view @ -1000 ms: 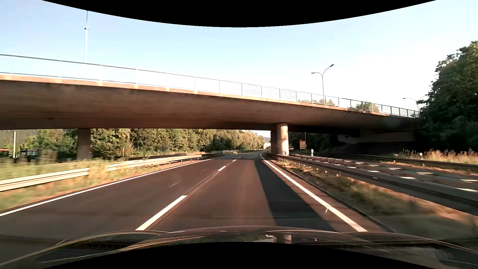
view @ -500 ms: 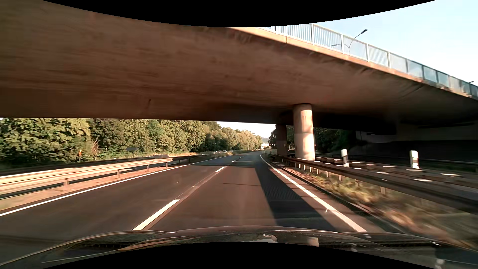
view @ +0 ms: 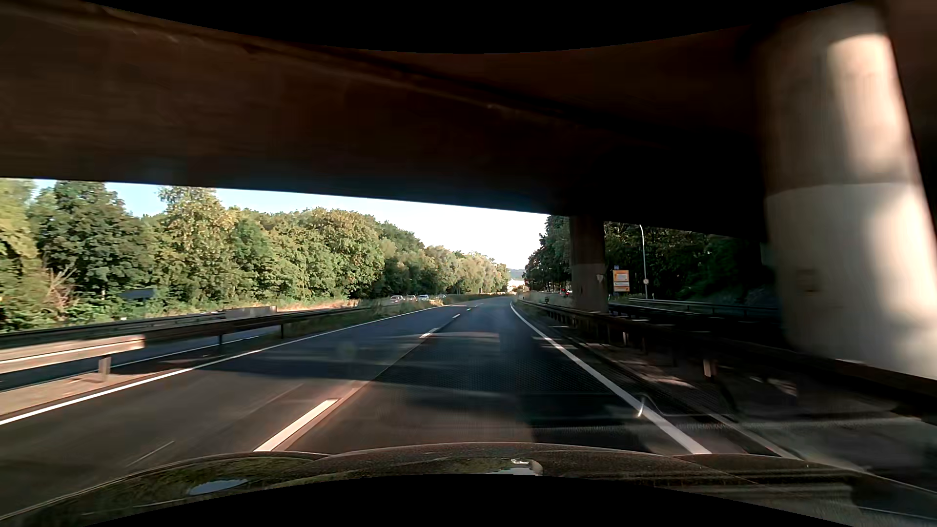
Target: Follow the waypoints while adhering to traffic rules and regulations
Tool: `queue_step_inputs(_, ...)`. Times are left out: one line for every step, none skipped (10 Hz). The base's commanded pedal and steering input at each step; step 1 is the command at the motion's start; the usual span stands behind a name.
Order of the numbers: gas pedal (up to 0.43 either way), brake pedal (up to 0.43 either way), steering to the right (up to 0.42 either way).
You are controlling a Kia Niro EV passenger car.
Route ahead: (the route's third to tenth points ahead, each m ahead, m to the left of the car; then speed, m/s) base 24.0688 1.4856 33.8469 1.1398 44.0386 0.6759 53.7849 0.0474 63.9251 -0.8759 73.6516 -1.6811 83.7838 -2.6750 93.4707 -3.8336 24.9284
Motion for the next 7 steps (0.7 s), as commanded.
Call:
queue_step_inputs(0.209, 0.000, 0.007)
queue_step_inputs(0.209, 0.000, 0.007)
queue_step_inputs(0.209, 0.000, 0.007)
queue_step_inputs(0.209, 0.000, 0.007)
queue_step_inputs(0.209, 0.000, 0.007)
queue_step_inputs(0.209, 0.000, 0.007)
queue_step_inputs(0.209, 0.000, 0.007)
